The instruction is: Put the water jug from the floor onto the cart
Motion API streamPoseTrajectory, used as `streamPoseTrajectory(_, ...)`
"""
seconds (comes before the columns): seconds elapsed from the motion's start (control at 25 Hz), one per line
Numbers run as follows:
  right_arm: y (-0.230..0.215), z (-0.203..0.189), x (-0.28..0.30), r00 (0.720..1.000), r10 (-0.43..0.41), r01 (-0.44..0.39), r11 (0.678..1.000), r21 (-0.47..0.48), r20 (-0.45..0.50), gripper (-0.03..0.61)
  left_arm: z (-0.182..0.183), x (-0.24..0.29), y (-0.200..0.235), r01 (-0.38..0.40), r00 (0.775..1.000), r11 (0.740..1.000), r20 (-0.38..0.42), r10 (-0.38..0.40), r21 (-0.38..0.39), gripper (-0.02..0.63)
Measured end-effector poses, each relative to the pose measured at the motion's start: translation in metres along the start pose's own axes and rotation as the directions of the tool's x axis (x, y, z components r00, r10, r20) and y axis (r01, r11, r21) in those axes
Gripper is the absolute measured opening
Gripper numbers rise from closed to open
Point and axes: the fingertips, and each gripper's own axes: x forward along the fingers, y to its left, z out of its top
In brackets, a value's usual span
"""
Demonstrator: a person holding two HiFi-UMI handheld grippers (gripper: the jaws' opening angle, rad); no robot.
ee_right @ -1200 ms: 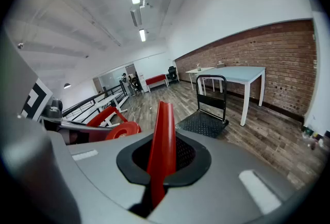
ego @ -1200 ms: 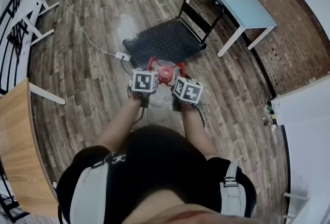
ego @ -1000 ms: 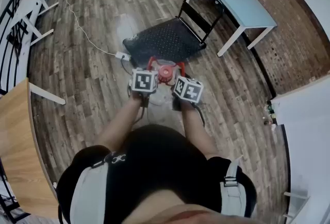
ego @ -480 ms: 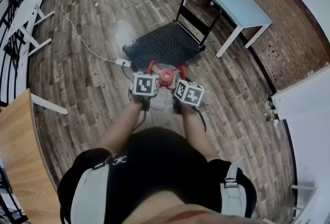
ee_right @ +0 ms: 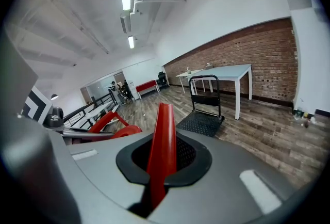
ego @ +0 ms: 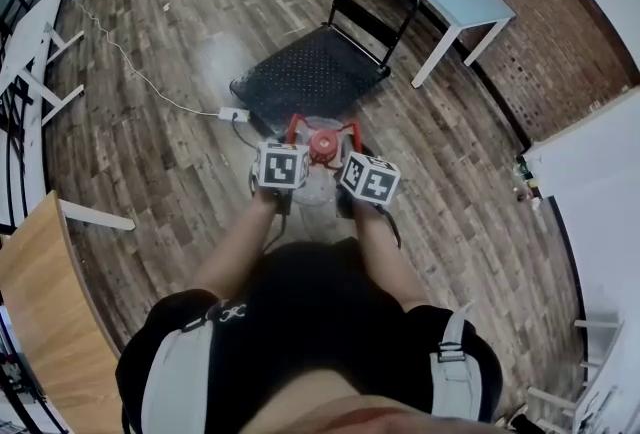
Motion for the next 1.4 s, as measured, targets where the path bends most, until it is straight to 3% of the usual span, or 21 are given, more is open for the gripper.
streamPoseTrajectory(0.24,0.005,-0.011,0.006,0.999,-0.026,0.026,1.0,0.002,-0.04,0.023,-0.01,0.0,0.01,0.02,0.999,1.0,-0.029,-0.021,-0.011,0.005)
streamPoseTrajectory(0.56,0.016,-0.016,0.035,0.997,0.005,-0.005,1.0,-0.001,-0.078,0.025,-0.012,0.017,0.034,-0.001,0.999,1.0,-0.042,0.0,-0.025,0.005)
streamPoseTrajectory(1.08,-0.02,0.032,0.104,0.992,0.072,-0.072,0.997,0.0,-0.103,0.025,0.044,0.092,0.034,-0.029,0.999,0.999,-0.035,0.028,-0.027,0.005)
streamPoseTrajectory(1.4,-0.069,0.079,0.146,0.99,0.08,-0.08,0.997,0.003,-0.116,0.025,0.092,0.146,0.018,-0.056,0.997,0.998,-0.048,0.056,-0.01,0.005)
